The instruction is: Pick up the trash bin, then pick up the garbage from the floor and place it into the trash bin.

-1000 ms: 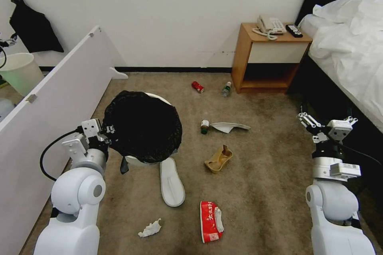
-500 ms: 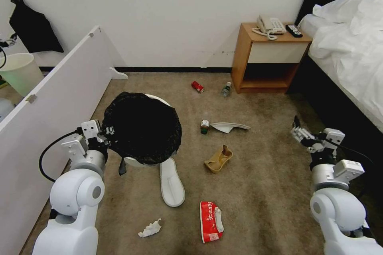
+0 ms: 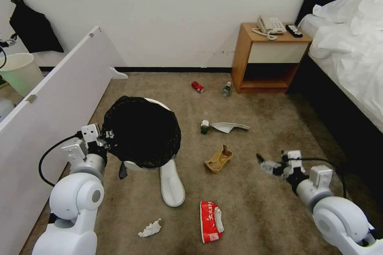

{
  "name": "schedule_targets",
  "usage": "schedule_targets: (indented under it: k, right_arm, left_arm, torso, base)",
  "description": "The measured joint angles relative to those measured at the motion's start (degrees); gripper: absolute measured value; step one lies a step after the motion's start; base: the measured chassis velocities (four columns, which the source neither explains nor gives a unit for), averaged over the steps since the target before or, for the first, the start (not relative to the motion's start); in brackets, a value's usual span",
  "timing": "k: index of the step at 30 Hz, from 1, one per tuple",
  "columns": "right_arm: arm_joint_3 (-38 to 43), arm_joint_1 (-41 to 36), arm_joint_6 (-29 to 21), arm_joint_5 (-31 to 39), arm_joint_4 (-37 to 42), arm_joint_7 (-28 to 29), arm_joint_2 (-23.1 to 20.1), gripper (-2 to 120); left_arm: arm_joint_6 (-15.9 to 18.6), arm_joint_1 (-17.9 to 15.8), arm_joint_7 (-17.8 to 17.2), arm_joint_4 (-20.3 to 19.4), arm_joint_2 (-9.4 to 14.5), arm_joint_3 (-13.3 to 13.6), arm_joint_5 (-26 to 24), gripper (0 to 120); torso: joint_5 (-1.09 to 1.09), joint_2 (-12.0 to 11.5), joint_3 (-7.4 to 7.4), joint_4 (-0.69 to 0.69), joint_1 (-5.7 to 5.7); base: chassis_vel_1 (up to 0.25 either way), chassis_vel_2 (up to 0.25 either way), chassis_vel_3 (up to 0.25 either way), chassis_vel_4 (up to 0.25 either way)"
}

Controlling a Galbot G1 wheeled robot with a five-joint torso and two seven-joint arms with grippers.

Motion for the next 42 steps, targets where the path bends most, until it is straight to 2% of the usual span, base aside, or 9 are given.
schedule_targets:
  k: [6,8,9,12,14,17,23,32,42]
  right_arm:
    - [1.1,-3.6,-2.3,0.1,0.5,-5.5,-3.1,100]
    - [2.2,-5.0,-5.8,-0.5,1.2,-9.2,-4.1,100]
    - [2.2,-5.0,-5.8,-0.5,1.2,-9.2,-4.1,100]
    - [3.6,-5.1,-17.9,-0.3,4.4,-12.6,-4.1,100]
    - [3.5,-4.6,-19.7,-0.6,5.3,-12.7,-3.9,100]
    - [1.7,-3.3,-20.8,-1.8,6.1,-9.6,-3.3,100]
    - [-0.5,-2.0,-20.8,-1.7,6.0,-7.5,-2.1,100]
    - [-3.2,-0.4,-20.5,1.5,4.5,-10.1,-5.7,100]
    - [-11.3,7.8,-20.3,2.5,-2.2,-11.3,-4.1,100]
  left_arm:
    - [-0.1,0.0,0.0,0.3,0.0,0.1,0.1,5]
    - [-0.2,-0.1,0.0,0.5,-0.2,0.3,0.3,5]
    - [-0.2,-0.1,0.0,0.5,-0.2,0.3,0.3,5]
    - [-0.3,0.1,0.0,0.6,-0.3,0.5,0.5,5]
    - [-0.3,0.1,0.0,0.6,-0.3,0.5,0.6,5]
    - [-0.4,0.3,0.0,0.6,-0.4,0.4,0.8,5]
    - [-0.4,0.6,0.0,0.3,-0.6,0.6,1.3,5]
    - [-0.4,1.0,0.1,0.5,-1.6,1.5,2.4,5]
    - [-0.9,2.4,0.2,0.4,-1.9,0.9,2.8,5]
  torso:
    - [0.00,0.0,0.00,0.00,0.00]
    - [0.01,0.0,0.00,0.01,0.00]
    - [0.01,0.0,0.00,0.01,0.00]
    - [0.00,0.0,0.00,0.00,0.00]
    - [0.00,0.0,0.00,0.01,0.00]
    - [0.00,0.0,0.00,0.02,0.00]
    - [0.00,0.0,0.00,0.00,0.00]
    - [0.00,0.0,0.00,0.00,0.00]
    - [0.00,0.0,0.01,0.01,0.00]
  base:
    - [0.000,0.000,0.000,0.000]
    - [0.000,0.000,0.000,0.000]
    - [0.000,0.000,0.000,0.000]
    - [0.000,0.000,0.000,0.000]
    - [0.000,0.000,0.000,0.000]
    - [0.000,0.000,0.000,0.000]
    - [0.000,0.000,0.000,0.000]
    - [0.000,0.000,0.000,0.000]
    - [0.000,0.000,0.000,0.000]
